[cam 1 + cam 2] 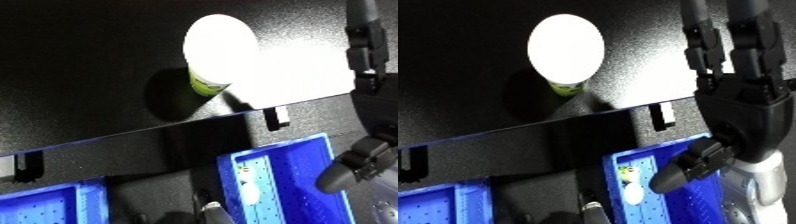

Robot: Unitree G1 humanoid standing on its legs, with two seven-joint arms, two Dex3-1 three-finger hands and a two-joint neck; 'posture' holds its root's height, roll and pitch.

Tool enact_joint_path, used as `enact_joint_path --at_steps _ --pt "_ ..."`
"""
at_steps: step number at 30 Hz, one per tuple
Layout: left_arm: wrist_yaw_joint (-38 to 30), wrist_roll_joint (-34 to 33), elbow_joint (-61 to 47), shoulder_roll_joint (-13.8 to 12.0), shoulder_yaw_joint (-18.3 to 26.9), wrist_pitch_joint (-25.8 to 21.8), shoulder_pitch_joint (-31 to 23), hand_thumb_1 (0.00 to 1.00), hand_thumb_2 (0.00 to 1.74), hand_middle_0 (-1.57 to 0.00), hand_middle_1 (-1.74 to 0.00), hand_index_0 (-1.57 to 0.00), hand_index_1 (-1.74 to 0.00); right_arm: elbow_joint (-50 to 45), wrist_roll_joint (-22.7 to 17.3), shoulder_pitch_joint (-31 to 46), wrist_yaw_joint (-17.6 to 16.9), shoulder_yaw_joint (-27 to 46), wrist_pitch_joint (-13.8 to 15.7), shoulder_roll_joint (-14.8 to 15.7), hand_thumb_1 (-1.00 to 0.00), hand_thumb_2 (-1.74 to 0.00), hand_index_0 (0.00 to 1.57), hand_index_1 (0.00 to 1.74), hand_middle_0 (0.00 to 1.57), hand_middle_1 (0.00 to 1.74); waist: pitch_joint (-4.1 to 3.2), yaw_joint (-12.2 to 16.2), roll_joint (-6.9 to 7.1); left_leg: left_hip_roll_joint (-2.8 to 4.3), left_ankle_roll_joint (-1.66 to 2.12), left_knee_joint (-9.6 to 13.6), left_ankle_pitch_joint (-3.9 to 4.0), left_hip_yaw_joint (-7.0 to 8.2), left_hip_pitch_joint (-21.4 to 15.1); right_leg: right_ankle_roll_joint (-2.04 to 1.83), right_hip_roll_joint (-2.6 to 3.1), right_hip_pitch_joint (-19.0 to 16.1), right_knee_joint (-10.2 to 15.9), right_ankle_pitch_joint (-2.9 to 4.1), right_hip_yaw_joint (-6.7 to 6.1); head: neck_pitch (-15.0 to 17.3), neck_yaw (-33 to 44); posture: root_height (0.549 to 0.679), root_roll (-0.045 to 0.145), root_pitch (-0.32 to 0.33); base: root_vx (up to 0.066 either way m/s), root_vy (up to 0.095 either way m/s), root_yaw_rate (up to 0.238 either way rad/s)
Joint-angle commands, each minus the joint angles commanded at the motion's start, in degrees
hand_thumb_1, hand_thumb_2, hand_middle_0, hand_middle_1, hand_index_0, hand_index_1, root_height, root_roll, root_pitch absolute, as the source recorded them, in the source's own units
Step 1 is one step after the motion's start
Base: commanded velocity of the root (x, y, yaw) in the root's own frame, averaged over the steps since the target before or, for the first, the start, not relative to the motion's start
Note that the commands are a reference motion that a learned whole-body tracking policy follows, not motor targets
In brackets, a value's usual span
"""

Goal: Pick up the object and place it into the box

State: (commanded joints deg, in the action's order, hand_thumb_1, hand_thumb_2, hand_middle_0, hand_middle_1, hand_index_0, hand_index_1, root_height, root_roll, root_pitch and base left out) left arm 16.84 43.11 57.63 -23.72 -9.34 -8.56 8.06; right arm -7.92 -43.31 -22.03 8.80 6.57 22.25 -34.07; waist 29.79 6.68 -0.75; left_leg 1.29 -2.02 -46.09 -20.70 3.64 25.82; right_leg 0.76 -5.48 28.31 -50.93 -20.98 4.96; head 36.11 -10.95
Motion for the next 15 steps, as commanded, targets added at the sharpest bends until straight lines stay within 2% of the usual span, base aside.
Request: enact_joint_path --at_steps 7,10,15 --pt "-0.47 -0.69 0.36 0.21 -0.79 -0.27 0.42 0.00 0.00 0.00 0.00 0.00 0.00 2.95 5.39 -3.91 -9.90 -4.95 -8.95 -2.92 0.00 0.00 0.00 0.00 0.00 0.00 0.00 -1.14 -0.10 -0.37 -0.06 1.03 0.51 -0.32 -0.46 0.42 0.06 -0.41 0.24 -0.39 0.09 -0.17 -1.71 0.624 0.053 0.008 0.016 -0.012 0.042" --pt "-0.39 -1.15 0.68 0.14 -1.01 -0.16 0.70 0.00 0.00 0.00 0.00 0.00 0.00 4.54 6.37 -5.27 -11.67 -7.02 -12.15 -3.43 0.00 0.00 0.00 0.00 0.00 0.00 0.00 -1.67 -0.22 -0.55 -0.16 1.06 0.54 -0.54 -0.56 0.64 -0.07 -0.51 0.07 -0.59 0.26 -0.13 -2.66 0.624 0.052 0.006 0.016 -0.027 0.070" --pt "-0.57 -0.91 0.84 -0.01 -1.05 0.05 1.06 0.00 0.00 0.00 0.00 0.00 0.00 7.63 6.77 -7.51 -12.59 -9.77 -16.93 -4.03 0.00 0.00 0.00 0.00 0.00 0.00 0.00 -2.48 -0.35 -0.77 -0.33 0.98 0.51 -0.93 -0.68 0.90 -0.33 -0.60 -0.39 -0.90 0.67 -0.24 -4.30 0.622 0.051 0.002 0.017 -0.029 0.065"
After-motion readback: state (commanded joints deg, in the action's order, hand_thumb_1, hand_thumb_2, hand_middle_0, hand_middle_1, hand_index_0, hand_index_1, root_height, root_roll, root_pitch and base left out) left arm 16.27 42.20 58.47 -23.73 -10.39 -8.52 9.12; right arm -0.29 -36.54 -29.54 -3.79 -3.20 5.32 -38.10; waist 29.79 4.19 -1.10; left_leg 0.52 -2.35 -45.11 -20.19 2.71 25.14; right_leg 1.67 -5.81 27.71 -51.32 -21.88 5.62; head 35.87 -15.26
